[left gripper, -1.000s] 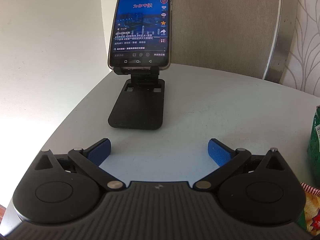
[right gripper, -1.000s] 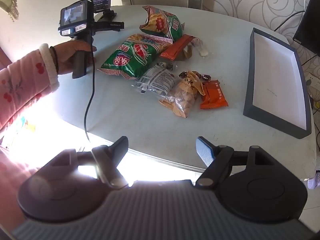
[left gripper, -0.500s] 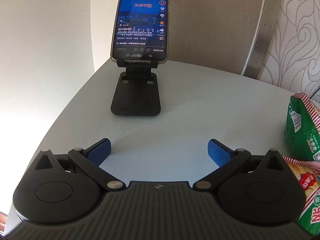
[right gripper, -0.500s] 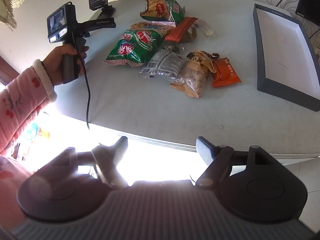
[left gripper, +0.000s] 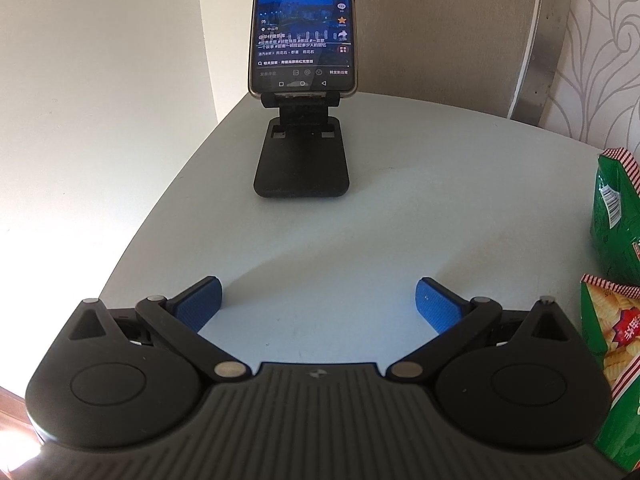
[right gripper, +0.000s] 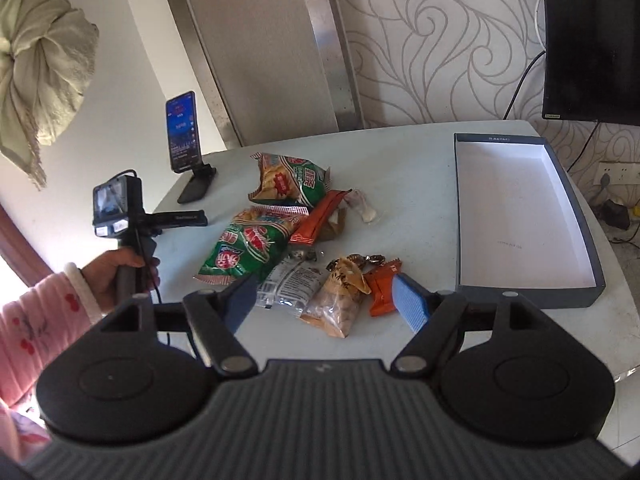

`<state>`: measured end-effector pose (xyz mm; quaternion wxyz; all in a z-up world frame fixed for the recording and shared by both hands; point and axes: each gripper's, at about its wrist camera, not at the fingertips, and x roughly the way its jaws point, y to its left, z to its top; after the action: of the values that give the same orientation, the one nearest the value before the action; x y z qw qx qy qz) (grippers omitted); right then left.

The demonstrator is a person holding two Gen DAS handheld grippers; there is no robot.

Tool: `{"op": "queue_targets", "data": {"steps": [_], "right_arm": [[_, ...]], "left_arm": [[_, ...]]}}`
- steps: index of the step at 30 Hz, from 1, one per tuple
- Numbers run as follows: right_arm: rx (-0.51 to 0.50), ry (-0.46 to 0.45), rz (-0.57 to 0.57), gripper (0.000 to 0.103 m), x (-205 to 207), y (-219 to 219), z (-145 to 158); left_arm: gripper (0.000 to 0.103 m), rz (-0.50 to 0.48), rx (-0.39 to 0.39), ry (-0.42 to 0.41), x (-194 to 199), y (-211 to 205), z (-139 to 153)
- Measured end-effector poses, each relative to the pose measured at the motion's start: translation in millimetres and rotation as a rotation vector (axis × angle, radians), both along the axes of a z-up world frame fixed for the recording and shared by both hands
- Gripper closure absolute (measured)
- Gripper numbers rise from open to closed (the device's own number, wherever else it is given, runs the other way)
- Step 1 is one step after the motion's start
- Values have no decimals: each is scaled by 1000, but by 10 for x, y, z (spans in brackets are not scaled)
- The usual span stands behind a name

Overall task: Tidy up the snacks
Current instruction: 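Move both tools toward the snack pile on the table, then grasp the green shrimp-chip bag with the left gripper while the right grasps the clear nut bag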

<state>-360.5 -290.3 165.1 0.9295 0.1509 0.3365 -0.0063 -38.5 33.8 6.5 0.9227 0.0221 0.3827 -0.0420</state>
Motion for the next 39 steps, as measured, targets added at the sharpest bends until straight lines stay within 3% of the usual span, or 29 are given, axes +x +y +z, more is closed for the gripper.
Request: {"op": "queue_targets", "data": {"steps": [3, 10, 16, 23, 30, 39], "right_arm": [[74, -1, 24, 26, -85, -99, -71], [169, 6, 80, 23, -166, -178, -180], [163, 3, 182, 23, -142, -65, -191], [212, 21, 211, 23, -92, -48, -255], [164, 13, 262, 23, -123, 78, -213], [138, -3, 272, 23, -132, 22, -146]], "left_arm": [[0, 27, 25, 4, -35, -29, 36], [0, 2, 121, -131, -288, -257, 360], [0, -16, 75, -168, -564, -363, 627], [0, -102, 22, -197, -1014, -622, 824], [0, -147, -72, -156, -1254, -992, 916], [0, -190, -31, -130, -1424, -1340, 856]]}}
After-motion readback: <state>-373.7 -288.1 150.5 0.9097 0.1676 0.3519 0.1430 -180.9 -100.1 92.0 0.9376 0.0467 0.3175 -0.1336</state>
